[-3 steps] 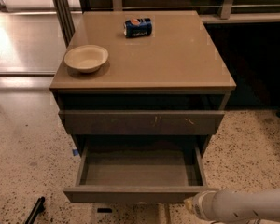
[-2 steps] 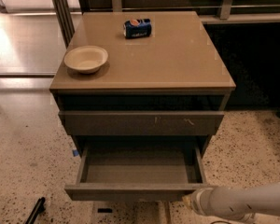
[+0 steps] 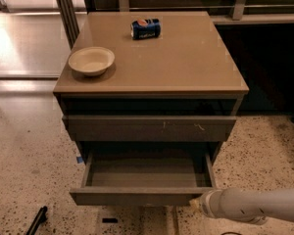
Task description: Close middle drawer
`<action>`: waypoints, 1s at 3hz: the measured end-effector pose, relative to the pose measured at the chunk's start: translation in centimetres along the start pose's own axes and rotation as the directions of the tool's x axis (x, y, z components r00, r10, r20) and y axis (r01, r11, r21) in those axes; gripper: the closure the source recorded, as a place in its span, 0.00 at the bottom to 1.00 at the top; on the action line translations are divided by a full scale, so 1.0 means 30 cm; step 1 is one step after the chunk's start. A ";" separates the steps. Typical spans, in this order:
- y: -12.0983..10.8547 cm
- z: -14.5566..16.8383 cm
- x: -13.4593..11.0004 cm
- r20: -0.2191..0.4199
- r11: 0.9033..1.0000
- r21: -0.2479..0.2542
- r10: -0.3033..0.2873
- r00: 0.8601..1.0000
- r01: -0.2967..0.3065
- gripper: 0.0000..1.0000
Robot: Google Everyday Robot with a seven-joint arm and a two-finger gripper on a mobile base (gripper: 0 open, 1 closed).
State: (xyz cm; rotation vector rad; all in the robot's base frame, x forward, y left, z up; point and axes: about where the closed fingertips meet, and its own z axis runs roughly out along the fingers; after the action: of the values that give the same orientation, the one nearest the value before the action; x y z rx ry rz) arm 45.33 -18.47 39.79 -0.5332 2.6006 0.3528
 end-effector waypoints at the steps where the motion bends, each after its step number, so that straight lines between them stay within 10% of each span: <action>1: 0.002 -0.002 0.004 0.001 1.000 -0.001 -0.001 1.000 0.001 1.00; 3: -0.022 0.031 -0.072 0.017 0.996 -0.057 -0.072 0.997 0.073 1.00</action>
Offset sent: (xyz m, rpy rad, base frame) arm 0.1474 0.0098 0.0257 0.1178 -0.1120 0.3706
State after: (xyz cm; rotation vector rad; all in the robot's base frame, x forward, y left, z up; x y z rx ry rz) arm 47.75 -18.09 39.92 -0.6401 2.5554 0.4074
